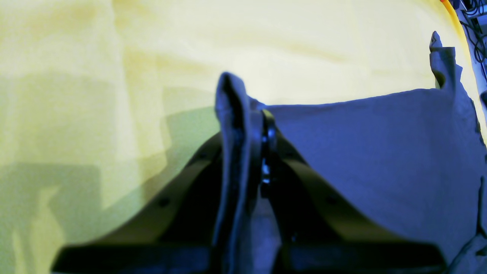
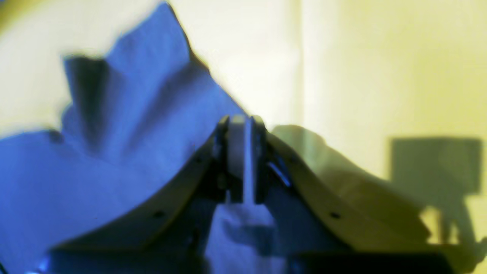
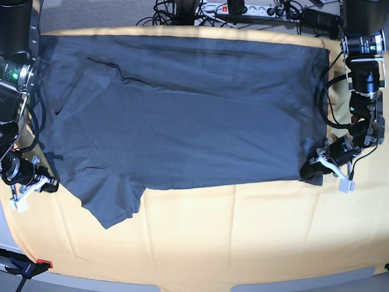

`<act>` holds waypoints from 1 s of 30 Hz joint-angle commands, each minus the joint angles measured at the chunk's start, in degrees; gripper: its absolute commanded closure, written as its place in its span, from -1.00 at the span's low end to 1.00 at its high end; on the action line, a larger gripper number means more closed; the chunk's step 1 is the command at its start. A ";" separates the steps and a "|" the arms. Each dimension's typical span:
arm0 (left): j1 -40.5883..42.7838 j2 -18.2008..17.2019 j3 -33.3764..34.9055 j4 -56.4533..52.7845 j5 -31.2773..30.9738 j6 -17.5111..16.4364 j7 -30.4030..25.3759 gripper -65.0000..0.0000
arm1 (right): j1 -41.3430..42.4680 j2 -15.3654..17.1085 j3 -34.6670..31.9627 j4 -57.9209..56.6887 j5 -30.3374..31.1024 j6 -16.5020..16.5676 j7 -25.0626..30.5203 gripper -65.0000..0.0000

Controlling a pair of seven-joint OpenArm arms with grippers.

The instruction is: Fold the T-shirt properly

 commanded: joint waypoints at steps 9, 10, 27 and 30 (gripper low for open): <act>-0.96 -1.14 -0.15 0.39 1.20 0.90 0.46 1.00 | -1.14 0.48 0.26 0.83 1.88 0.34 3.21 -0.20; -0.96 -1.11 -0.15 0.39 1.20 0.85 0.46 1.00 | -1.84 0.17 0.26 0.81 1.92 0.31 3.26 -0.20; -0.98 -1.11 -0.15 0.39 1.18 0.22 0.42 1.00 | -2.60 -1.99 0.26 0.94 5.86 0.34 5.81 0.82; -1.14 -1.16 -0.15 0.39 1.22 0.24 -0.72 1.00 | -0.63 -1.57 0.26 0.94 5.77 0.34 5.84 0.98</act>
